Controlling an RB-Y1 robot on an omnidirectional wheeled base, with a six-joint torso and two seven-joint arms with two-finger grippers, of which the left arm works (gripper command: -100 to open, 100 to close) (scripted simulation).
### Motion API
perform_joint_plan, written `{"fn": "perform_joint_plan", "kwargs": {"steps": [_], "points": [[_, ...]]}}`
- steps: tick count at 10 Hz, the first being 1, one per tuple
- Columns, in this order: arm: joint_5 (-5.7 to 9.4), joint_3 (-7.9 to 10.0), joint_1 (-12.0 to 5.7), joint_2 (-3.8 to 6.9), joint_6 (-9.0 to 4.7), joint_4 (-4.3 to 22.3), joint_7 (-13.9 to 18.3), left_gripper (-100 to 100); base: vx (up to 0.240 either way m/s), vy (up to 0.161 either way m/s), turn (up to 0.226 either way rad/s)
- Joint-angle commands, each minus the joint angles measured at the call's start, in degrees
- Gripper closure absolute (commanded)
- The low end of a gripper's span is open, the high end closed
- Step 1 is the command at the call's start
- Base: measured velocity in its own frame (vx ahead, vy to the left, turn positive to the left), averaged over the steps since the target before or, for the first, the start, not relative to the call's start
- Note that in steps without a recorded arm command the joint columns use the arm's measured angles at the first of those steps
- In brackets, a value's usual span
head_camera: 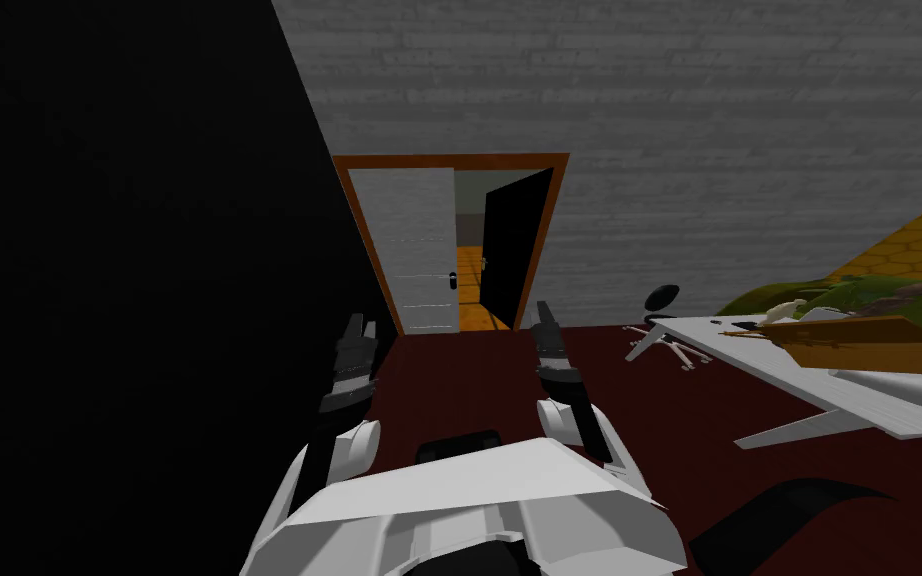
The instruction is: Push the door open
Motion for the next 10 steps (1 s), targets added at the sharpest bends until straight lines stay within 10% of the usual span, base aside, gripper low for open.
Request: {"fn": "perform_joint_plan", "kwargs": {"steps": [1,10], "points": [[0.35,0.47,-1.11,0.55,-0.16,1.80,-0.32,-100,0.024,-0.001,-0.050],[2.53,3.40,-8.09,2.98,-1.18,13.18,-2.33,-100,0.102,-0.004,-0.042]]}}
